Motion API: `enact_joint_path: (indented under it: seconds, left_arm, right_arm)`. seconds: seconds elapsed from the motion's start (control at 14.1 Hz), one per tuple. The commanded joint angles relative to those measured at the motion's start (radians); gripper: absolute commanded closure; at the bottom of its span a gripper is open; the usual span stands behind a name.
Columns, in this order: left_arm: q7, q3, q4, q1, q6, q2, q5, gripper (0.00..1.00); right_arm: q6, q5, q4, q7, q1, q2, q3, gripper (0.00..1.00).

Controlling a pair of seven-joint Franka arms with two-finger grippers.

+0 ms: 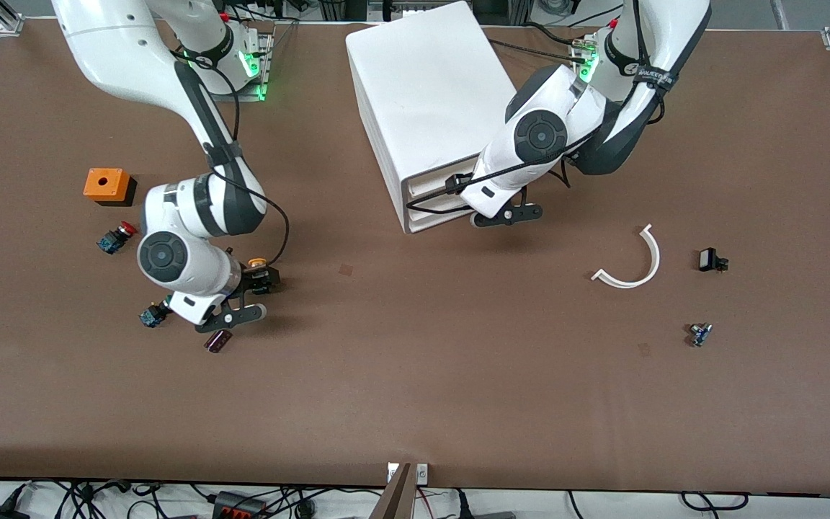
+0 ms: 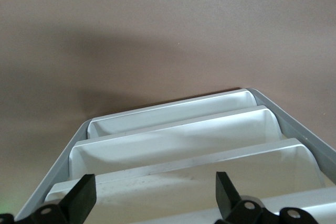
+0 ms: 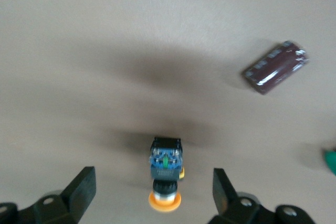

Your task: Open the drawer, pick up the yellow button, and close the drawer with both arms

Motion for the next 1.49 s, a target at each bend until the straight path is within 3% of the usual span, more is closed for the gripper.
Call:
enact_joint_path:
  seconds: [0.0,0.28,0.57,0.71,0.85,1.07,1.14,1.21,1.42]
  left_arm:
    - [0.019,-0.015,-0.013,0.018,-0.03,-0.03,-0.025,0.0]
    - [0.175,-0.002,0.103,0.157,-0.082,-0.023,-0.011,0.0]
    - [0.425,-0.002,0.192,0.313,-0.133,-0.021,0.142,0.0]
    - [0.502,-0.001,0.264,0.371,-0.221,-0.021,0.172,0.0]
    - [0.598,-0.004,0.347,0.397,-0.329,-0.023,0.271,0.0]
    - [0.757,0.001,0.435,0.452,-0.447,-0.03,0.276,0.0]
    - [0.795,0.028,0.427,0.448,-0.453,-0.061,0.275,0.0]
    - [0.827,0.109,0.411,0.411,-0.454,-0.111,0.244,0.0]
    - [0.926,0.411,0.31,0.203,-0.444,-0.257,0.161,0.0]
  right_arm:
    - [-0.216,0.006,0.18,0.078,-0.008,-0.011,-0.007,0.0]
    - [-0.353,0.006,0.274,0.132,-0.013,-0.066,-0.064,0.0]
    - [-0.396,0.001,0.278,0.119,-0.013,-0.152,-0.141,0.0]
    - [-0.403,0.007,0.278,0.118,-0.015,-0.192,-0.182,0.0]
    - [-0.403,0.007,0.278,0.118,-0.042,-0.218,-0.192,0.0]
    - [-0.4,0.01,0.275,0.113,-0.099,-0.268,-0.182,0.0]
    - [-0.4,0.009,0.275,0.112,-0.117,-0.281,-0.172,0.0]
    - [-0.397,0.007,0.275,0.107,-0.146,-0.289,-0.15,0.0]
    - [-0.395,0.001,0.275,0.047,-0.339,-0.316,0.0,0.0]
